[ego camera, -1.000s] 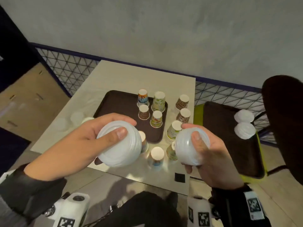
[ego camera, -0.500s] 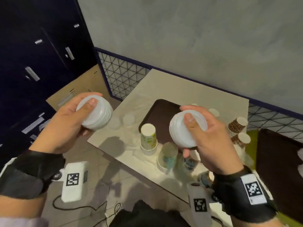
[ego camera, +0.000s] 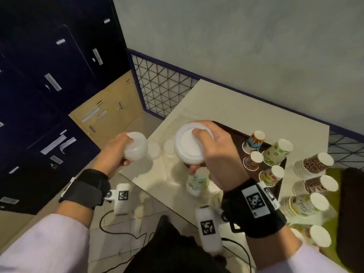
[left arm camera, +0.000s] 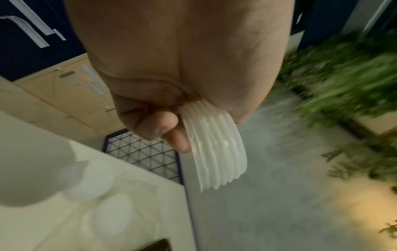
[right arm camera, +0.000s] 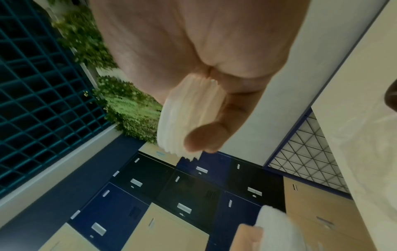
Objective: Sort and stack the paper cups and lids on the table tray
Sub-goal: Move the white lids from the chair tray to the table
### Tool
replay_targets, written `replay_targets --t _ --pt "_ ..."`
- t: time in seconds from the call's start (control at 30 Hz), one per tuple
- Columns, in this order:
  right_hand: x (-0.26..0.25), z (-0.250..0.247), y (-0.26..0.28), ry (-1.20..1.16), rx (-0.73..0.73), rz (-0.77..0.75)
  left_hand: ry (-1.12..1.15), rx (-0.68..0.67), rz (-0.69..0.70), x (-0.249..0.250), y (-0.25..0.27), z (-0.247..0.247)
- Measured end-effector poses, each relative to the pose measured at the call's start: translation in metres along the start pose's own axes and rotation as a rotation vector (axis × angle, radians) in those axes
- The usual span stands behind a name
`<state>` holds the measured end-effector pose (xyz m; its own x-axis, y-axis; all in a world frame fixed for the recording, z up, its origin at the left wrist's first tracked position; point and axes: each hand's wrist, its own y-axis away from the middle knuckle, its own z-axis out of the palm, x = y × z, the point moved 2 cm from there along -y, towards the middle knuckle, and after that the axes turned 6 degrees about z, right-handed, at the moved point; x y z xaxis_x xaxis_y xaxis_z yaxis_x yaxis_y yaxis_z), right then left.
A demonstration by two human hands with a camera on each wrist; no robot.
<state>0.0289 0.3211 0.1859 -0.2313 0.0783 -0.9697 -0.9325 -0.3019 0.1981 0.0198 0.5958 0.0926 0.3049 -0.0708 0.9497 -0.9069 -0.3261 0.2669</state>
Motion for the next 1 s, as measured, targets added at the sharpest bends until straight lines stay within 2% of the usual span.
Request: replay_targets --t 0.2,0.33,0.47,0.63,0.77,1.0 --pt "0.047 0.063 -0.053 0.217 0.045 0.121 -0.159 -0.209 -0.140 -0.081 -0.047 0.004" --pt "0.100 0.089 -0.087 0.286 0.074 0.298 -0.269 -0.271 -0.211 -0.122 -0.071 0.003" --pt "0.150 0.098 -0.107 0.268 0.171 0.425 -0.428 -0.338 -0.176 -0.151 -0.086 0.002" --pt "0.197 0.096 -0.122 0.213 0.251 0.538 -0.495 -0.249 -0.201 -0.190 -0.098 -0.004" --pt "0.226 0.086 -0.128 0.350 0.296 0.513 -0.538 -0.240 -0.166 -0.200 -0.101 -0.004" --pt "0.263 0.072 -0.144 0.512 0.384 0.556 -0.641 -0.190 -0.115 -0.204 -0.104 0.003"
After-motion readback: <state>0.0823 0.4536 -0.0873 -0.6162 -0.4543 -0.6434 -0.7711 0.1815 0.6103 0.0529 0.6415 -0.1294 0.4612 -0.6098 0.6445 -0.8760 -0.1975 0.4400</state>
